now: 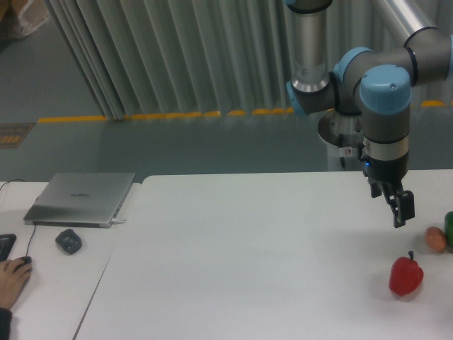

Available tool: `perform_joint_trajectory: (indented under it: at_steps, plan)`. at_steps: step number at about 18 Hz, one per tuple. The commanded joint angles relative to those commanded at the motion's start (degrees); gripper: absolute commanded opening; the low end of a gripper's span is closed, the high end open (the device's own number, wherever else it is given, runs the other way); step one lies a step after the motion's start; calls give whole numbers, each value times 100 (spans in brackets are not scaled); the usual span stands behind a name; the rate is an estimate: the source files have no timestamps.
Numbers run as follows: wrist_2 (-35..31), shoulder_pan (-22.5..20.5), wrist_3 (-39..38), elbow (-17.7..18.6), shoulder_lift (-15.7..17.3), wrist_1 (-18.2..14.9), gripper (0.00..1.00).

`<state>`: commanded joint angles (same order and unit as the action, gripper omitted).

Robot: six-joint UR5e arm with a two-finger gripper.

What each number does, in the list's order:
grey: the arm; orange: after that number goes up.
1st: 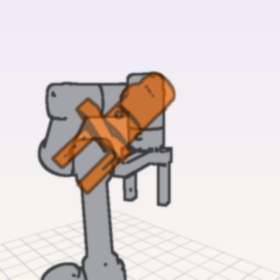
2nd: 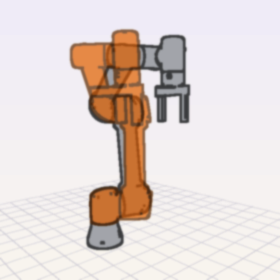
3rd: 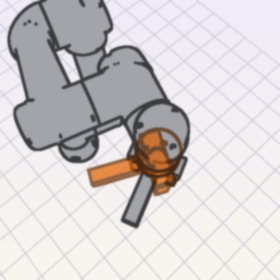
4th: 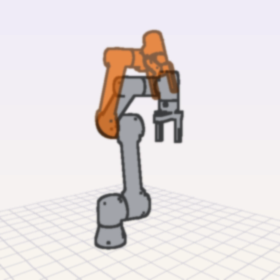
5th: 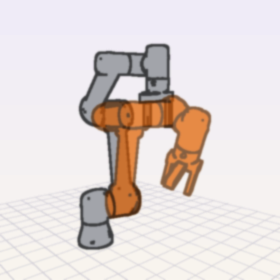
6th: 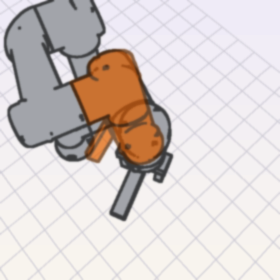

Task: Place the triangular bread on the table

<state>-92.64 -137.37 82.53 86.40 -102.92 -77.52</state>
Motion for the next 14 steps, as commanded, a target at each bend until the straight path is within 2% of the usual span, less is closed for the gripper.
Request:
perform_joint_trajectory:
  at_steps: [14]
  plan:
    - [185,-26,18,26,-9,9,100]
